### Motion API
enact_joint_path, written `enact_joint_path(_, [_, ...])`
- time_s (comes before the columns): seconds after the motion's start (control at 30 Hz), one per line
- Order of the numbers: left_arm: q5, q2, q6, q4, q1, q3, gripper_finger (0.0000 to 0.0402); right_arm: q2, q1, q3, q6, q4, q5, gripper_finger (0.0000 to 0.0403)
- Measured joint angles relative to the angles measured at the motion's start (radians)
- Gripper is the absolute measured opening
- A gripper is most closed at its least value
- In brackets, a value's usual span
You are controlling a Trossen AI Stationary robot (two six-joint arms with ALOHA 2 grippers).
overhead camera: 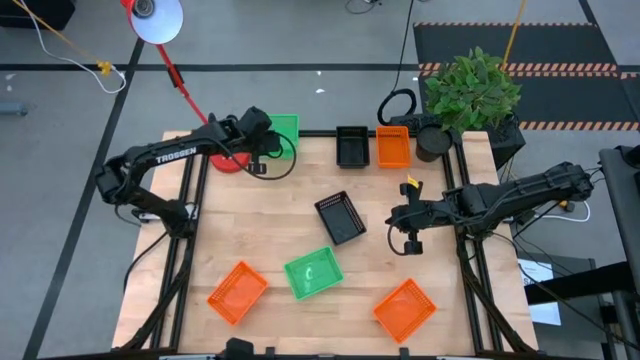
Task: Stack baskets by color
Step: Stack the middle green bin on the top green bin
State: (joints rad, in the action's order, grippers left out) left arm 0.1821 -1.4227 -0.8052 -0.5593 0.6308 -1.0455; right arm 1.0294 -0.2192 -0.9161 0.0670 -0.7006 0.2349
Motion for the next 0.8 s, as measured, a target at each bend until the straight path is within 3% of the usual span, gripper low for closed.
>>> enact_joint_path(0.37, [-0.061,0.0,-0.051,0.147,0.073,0.12,0.0007,0.0,0.0,0.0,-0.003,0.0,0.0,0.0])
enact_joint_path(0.8, [-0.085,-0.014,-0.064,0.172,0.081,0.128,0.0009,0.0,0.0,0.0,-0.003,0.002,0.0,0.0])
